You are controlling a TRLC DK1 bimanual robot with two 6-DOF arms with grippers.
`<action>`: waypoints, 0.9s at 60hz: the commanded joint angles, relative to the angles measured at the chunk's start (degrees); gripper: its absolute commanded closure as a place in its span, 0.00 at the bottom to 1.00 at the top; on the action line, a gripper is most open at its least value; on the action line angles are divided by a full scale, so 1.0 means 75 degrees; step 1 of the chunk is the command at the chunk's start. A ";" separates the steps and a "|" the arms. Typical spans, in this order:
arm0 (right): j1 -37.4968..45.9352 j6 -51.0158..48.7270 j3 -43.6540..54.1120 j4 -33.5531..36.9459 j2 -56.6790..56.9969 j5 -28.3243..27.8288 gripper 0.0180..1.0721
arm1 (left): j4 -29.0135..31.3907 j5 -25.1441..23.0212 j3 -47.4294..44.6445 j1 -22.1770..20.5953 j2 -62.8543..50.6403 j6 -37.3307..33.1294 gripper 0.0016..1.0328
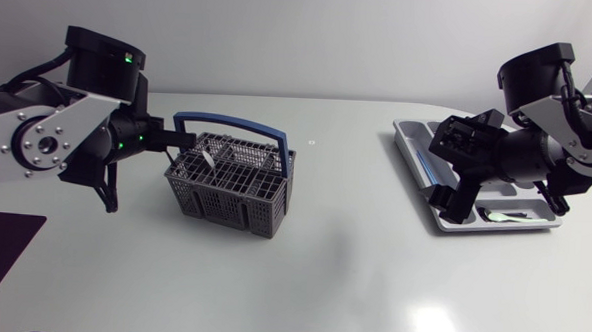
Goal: Unload the cutlery basket into the drawer organizer.
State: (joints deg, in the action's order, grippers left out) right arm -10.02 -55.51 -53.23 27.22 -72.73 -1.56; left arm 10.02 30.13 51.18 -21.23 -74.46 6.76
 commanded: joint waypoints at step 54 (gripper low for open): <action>-0.2754 0.2901 -0.1398 0.1445 0.0744 -0.0612 0.10 | 0.0785 -0.3080 -0.0542 0.0241 0.2849 0.0434 0.96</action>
State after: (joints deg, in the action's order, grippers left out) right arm -28.91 -37.47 -61.23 36.77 -66.65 -4.91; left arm 15.25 8.88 46.54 -20.32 -54.43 8.19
